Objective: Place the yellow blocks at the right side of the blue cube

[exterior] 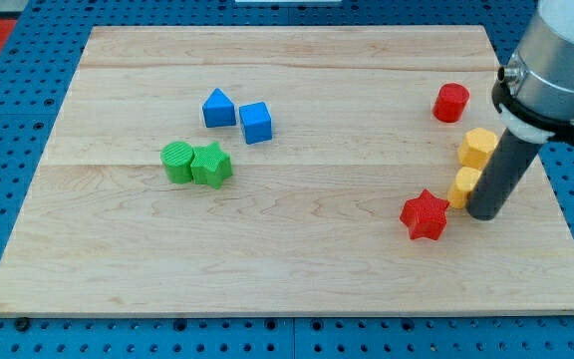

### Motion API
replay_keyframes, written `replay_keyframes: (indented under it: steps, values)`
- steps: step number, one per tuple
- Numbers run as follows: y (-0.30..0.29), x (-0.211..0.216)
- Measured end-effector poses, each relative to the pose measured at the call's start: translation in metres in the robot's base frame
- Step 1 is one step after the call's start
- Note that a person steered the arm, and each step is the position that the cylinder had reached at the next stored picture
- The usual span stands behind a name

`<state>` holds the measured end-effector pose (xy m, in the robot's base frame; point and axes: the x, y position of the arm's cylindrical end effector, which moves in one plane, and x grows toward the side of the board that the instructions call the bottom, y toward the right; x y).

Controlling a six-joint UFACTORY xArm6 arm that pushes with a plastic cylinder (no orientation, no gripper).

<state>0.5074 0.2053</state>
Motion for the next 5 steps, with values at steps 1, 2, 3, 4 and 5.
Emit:
replay_keyframes:
  steps: [1, 2, 3, 4, 5]
  values:
    - [0.004, -0.021]
    - [-0.006, -0.031]
    - [-0.01, -0.054]
    - [0.007, -0.026]
    - [0.05, -0.026]
